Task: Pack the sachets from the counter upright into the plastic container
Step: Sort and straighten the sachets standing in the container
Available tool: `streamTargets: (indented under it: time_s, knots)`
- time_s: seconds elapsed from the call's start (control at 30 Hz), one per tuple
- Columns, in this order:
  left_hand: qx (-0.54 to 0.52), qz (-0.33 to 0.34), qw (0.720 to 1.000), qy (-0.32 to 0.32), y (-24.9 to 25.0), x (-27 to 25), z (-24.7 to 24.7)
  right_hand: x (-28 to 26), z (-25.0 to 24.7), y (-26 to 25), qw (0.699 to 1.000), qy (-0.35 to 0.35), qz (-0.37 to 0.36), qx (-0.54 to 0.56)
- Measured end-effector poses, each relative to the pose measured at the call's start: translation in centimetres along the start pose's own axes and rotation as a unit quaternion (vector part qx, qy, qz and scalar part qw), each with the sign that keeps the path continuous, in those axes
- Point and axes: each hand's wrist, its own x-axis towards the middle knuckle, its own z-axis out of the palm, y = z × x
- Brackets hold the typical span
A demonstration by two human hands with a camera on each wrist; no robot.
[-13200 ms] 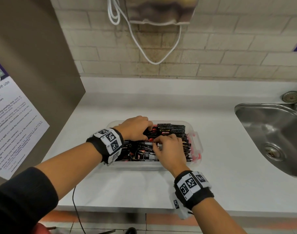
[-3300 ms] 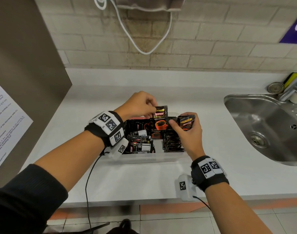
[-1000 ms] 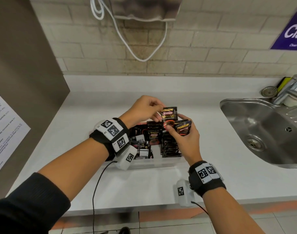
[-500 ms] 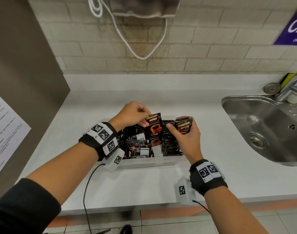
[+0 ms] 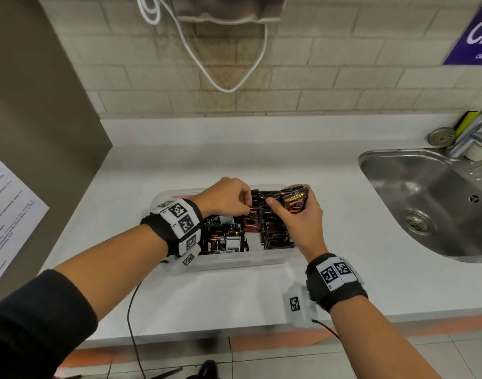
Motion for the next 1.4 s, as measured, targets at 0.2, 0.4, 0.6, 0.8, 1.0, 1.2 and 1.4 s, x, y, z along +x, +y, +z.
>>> streamTargets:
  time_s: [0.2,0.4,0.6,0.8,1.0,1.2,1.4]
  knots:
    - [0.138,-0.002,0.990,0.018,0.7,1.0,1.6,0.1,0.1,0.1,1.000,0.003,-0.001,0.001]
    - [0.185,-0.019,0.981,0.048,1.4,1.5,1.9,0.1,0.1,0.1,1.000,0.000,0.000,-0.003]
    - [0.188,-0.044,0.979,0.071,1.6,1.5,1.9,0.0,0.1,-0.1,1.000,0.002,0.003,0.004]
    - [0.214,-0.039,0.974,0.057,2.0,1.7,2.3,0.0,0.1,-0.2,1.000,0.004,0.001,0.003]
    - [0.210,-0.025,0.976,0.055,1.5,1.8,2.0,0.0,0.0,-0.2,1.000,-0.002,0.001,0.004]
    - [0.184,-0.026,0.977,0.104,1.7,1.3,0.4,-0.1,0.1,-0.2,1.000,-0.009,-0.005,0.019]
    - [-0.082,0.012,0.990,0.111,2.8,0.9,-2.1,-0.2,-0.1,-0.2,0.999,-0.019,-0.011,0.033]
